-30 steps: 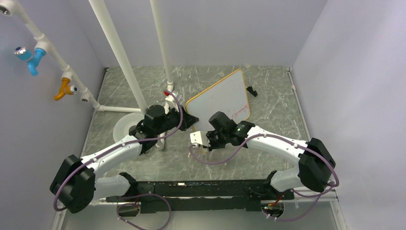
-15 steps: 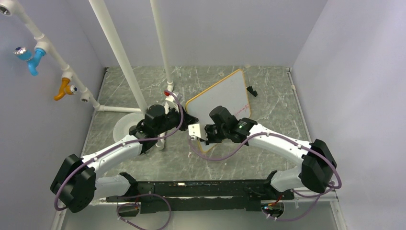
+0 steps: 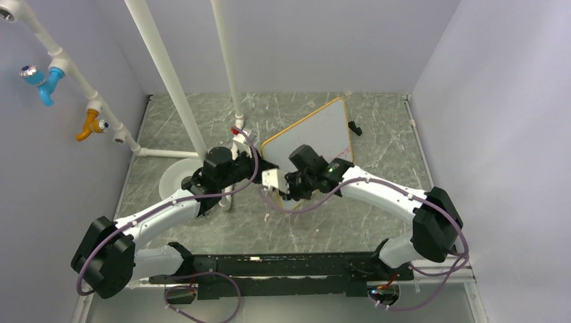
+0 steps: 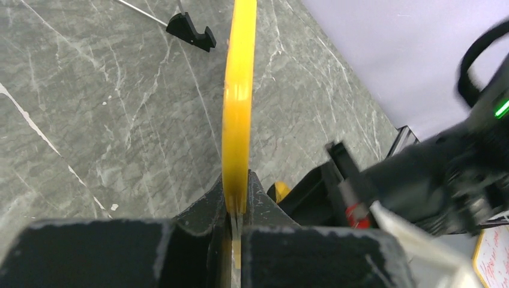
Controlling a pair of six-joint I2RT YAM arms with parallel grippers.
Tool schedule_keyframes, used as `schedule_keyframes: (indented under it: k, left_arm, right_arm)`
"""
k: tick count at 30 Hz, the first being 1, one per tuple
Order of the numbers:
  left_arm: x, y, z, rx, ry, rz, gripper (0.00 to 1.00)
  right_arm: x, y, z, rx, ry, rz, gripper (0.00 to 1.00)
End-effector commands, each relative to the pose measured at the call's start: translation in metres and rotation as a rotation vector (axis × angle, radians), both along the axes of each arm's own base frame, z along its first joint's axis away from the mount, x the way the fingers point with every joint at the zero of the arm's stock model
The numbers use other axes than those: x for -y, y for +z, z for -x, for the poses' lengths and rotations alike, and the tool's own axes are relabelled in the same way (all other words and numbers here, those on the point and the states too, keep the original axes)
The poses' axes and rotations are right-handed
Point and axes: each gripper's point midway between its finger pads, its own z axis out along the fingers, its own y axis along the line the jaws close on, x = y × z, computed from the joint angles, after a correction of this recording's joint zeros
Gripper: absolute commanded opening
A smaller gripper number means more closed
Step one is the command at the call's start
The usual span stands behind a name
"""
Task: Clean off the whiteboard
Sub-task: Erase the whiteboard at the center of the board.
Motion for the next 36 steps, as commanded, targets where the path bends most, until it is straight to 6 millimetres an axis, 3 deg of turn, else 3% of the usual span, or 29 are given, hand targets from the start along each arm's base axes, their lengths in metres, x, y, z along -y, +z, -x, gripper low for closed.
schedule_keyframes:
  k: [1, 3, 5, 13, 15, 19, 25, 27, 29, 31, 36]
  left_arm:
    - [0.024, 0.037, 0.034, -0.012, -0.175, 0.13, 0.0]
    - [0.024, 0.037, 0.034, -0.008, -0.176, 0.131, 0.0]
    - [0.024, 0.038, 0.035, -0.006, -0.178, 0.133, 0.0]
    - [0.024, 0.04, 0.035, 0.008, -0.182, 0.129, 0.0]
    - [0.025, 0.04, 0.034, 0.007, -0.185, 0.133, 0.0]
    - [0.026, 0.039, 0.035, 0.002, -0.19, 0.136, 0.0]
    - [0.026, 0.039, 0.037, -0.005, -0.199, 0.139, 0.0]
    - [0.026, 0.039, 0.038, -0.003, -0.201, 0.138, 0.0]
    - [0.025, 0.039, 0.038, -0.001, -0.2, 0.138, 0.0]
    - [0.025, 0.04, 0.038, 0.002, -0.201, 0.139, 0.0]
    - [0.024, 0.041, 0.039, 0.01, -0.201, 0.138, 0.0]
  right_arm:
    - [-0.031, 0.095, -0.076, 0.223, -0.146, -0.235, 0.0]
    - [-0.029, 0.096, -0.077, 0.226, -0.154, -0.238, 0.0]
    - [-0.025, 0.084, -0.073, 0.212, -0.147, -0.223, 0.0]
    - [-0.009, -0.003, -0.007, 0.089, 0.027, -0.074, 0.0]
    - [-0.008, -0.014, -0.003, 0.079, 0.025, -0.048, 0.0]
    - [-0.015, 0.005, -0.022, 0.136, -0.028, -0.067, 0.0]
    - [-0.033, 0.081, -0.065, 0.238, -0.101, -0.177, 0.0]
    - [-0.031, 0.094, -0.075, 0.255, -0.127, -0.19, 0.0]
    - [-0.028, 0.09, -0.077, 0.251, -0.137, -0.183, 0.0]
    - [-0.023, 0.07, -0.07, 0.225, -0.125, -0.162, 0.0]
    - [-0.005, 0.002, -0.024, 0.105, -0.028, -0.068, 0.0]
